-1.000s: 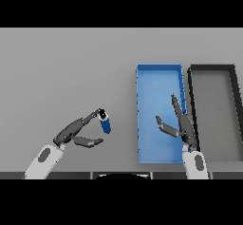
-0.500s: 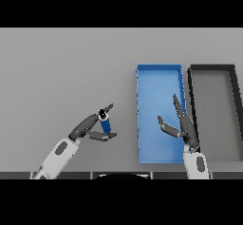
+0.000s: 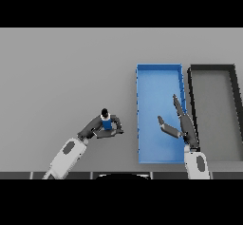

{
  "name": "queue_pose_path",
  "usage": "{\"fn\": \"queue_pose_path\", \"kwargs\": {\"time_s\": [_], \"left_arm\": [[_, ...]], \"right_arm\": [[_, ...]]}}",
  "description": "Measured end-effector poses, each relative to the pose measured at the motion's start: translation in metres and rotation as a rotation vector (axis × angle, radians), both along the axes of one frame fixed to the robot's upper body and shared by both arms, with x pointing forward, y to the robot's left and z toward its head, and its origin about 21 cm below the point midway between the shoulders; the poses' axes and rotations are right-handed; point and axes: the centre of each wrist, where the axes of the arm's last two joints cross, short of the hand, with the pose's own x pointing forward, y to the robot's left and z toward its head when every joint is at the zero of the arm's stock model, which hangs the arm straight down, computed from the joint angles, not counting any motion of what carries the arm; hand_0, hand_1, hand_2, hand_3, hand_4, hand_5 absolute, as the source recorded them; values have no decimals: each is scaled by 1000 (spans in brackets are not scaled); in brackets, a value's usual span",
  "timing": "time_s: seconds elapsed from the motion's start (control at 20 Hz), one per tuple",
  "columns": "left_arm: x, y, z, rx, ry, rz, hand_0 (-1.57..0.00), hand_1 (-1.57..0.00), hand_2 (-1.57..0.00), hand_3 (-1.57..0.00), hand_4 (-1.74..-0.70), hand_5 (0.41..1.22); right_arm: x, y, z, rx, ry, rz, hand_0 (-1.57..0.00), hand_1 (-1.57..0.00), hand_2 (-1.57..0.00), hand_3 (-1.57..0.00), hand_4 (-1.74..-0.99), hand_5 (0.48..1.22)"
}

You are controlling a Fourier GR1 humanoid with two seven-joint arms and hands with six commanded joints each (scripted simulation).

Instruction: Pick up the blue pipe and place it into the blue bin.

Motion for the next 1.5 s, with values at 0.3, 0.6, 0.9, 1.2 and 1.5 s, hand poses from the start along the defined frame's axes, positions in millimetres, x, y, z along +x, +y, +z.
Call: {"fn": "queue_pose_path", "kwargs": {"time_s": [0.3, 0.6, 0.9, 1.2, 1.5], "left_arm": [[-6, -7, 1, -14, -50, -6, -1406, -1427, -1444, -1404, -1681, 1168], [-1, -24, 37, -127, -166, -47, -1528, -1533, -1538, -1449, -1717, 1207], [-4, -43, 72, -154, -194, -109, -1560, -1561, -1562, -1447, -1725, 1217], [-4, -42, 81, -106, -178, -125, -1568, -1568, -1569, -1441, -1729, 1219], [-5, -39, 79, -107, -181, -127, -1570, -1570, -1570, -1440, -1730, 1220]], "right_arm": [[1, 0, 2, -13, 8, -8, 1, 1, 1, 1, -1281, 663], [2, 3, 1, -19, -1, -5, 1, 1, 1, 1, -1275, 666], [1, -1, -1, -45, -13, 2, 1, 1, 1, 1, -1274, 686], [-27, 13, -11, -1, -32, -66, 1, 1, 1, 1, -1269, 688], [-71, 33, -12, 20, -14, -267, 1, 1, 1, 1, -1213, 684]]}}
